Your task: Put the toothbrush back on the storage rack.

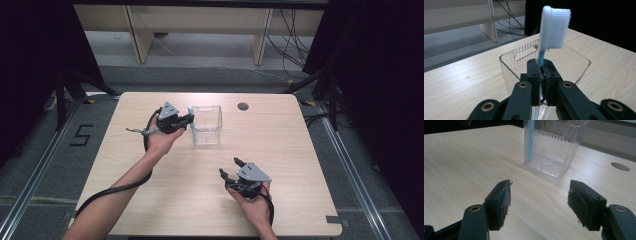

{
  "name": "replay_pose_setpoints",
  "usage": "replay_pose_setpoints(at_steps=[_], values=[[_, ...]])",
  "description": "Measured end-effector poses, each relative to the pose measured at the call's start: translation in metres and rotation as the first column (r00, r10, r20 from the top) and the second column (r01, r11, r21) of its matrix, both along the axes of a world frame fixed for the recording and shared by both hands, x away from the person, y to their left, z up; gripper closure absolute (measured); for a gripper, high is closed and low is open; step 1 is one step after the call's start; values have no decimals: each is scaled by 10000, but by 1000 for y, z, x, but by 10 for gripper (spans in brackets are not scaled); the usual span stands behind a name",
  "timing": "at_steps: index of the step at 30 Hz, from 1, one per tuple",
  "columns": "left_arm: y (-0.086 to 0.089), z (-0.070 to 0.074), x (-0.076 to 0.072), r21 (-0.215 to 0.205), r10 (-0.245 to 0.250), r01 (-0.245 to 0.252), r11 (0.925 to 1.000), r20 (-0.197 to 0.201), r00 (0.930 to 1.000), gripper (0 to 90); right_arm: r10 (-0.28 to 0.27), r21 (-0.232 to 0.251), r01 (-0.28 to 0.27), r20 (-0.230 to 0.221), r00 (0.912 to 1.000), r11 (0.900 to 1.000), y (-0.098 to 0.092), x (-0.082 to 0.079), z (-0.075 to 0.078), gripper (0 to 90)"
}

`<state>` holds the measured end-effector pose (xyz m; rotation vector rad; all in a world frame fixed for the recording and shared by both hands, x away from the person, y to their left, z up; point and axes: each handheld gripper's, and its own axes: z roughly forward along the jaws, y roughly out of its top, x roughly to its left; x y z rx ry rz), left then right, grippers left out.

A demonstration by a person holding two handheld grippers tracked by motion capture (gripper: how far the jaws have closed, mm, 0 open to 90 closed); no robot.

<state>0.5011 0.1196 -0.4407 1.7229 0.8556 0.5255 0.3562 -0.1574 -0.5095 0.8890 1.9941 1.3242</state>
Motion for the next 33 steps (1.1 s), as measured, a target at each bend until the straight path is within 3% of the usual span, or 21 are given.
replay_pose_setpoints(at_steps=[15, 19, 22, 25, 33], values=[[4, -2, -2, -142, 52, -53, 9999, -91, 9999, 813, 25, -134, -24, 28, 10000, 9999, 0, 1, 0, 355], [7, 0, -3, -259, 100, -102, 9996, -76, 9999, 740, -3, -127, 4, 39, 10000, 9999, 1, 1, -1, 355], [10, 0, -9, -336, 88, -88, 9994, -2, 10000, 680, 26, 63, -24, -312, 9995, 10000, 2, -1, -1, 355], [10, 1, -14, -415, 59, -54, 9991, 115, 9999, 626, -15, -62, 14, -85, 10000, 10000, 1, 0, -1, 353], [13, 0, -22, -380, 60, -56, 9993, 121, 9999, 552, -26, -103, 25, -32, 10000, 9999, 1, 1, -1, 353]])
